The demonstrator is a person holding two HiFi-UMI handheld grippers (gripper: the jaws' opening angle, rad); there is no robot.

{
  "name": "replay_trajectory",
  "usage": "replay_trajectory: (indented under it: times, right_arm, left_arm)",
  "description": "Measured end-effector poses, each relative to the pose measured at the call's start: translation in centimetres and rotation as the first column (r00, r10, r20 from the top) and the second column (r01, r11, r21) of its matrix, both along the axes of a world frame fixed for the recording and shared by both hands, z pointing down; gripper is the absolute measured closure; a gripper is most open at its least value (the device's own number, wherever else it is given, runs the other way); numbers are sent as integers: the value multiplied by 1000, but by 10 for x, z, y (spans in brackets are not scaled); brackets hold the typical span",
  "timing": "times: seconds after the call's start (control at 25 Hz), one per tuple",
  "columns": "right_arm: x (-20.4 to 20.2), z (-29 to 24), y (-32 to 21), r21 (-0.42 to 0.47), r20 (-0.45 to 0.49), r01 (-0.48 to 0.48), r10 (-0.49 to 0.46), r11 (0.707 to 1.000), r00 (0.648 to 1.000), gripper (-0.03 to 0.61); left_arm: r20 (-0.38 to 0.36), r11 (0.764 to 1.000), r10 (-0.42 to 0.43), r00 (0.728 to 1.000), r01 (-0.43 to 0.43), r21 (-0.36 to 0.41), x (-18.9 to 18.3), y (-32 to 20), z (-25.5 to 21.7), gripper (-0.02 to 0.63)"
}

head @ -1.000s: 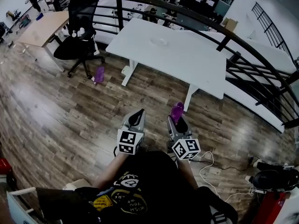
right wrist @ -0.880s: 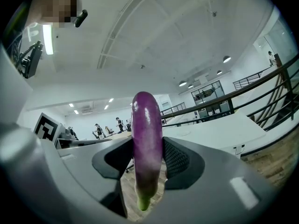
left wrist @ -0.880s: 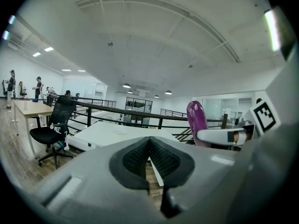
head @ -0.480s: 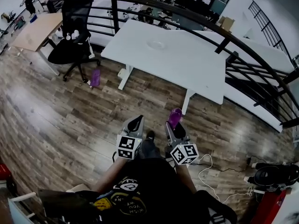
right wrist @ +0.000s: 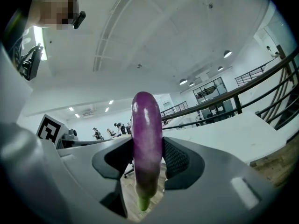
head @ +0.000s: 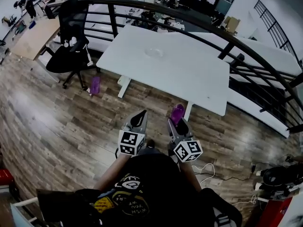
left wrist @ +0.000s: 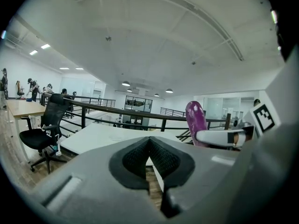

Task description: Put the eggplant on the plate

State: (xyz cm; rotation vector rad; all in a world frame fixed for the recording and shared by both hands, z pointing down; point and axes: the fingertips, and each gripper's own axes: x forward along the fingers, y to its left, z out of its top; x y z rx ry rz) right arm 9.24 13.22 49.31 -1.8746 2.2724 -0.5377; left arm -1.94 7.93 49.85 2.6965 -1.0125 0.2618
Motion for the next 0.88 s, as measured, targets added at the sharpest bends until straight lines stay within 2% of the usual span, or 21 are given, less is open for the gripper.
replay_trajectory:
  times: [0.16, 0.32, 0.48, 0.68, 0.88]
  right_arm:
    - [19, -3, -26, 21, -13, 48, -48, 999, 999, 374]
    - [33, 4, -47, 6, 2, 51, -51, 999, 999, 374]
    - [40, 12, -69, -14, 15, 56, -55, 998, 998, 374]
    - [49, 16, -107, -27, 24, 39, -38, 999, 999, 374]
    - [42, 10, -162, -10, -4, 27, -27, 1000, 1000, 374]
  left_arm:
    - [2, 1000, 1, 1000, -1, 11, 31, -21, 2, 609]
    - [20, 1000, 2, 1000, -2, 6, 49, -37, 5, 609]
    - [23, 1000, -3, 1000, 3, -21, 56, -61, 14, 609]
    - [27, 1000, -3, 1000, 4, -20, 60, -107, 12, 609]
    - [8, 1000, -22, 1000, 22, -9, 45, -168, 7, 609]
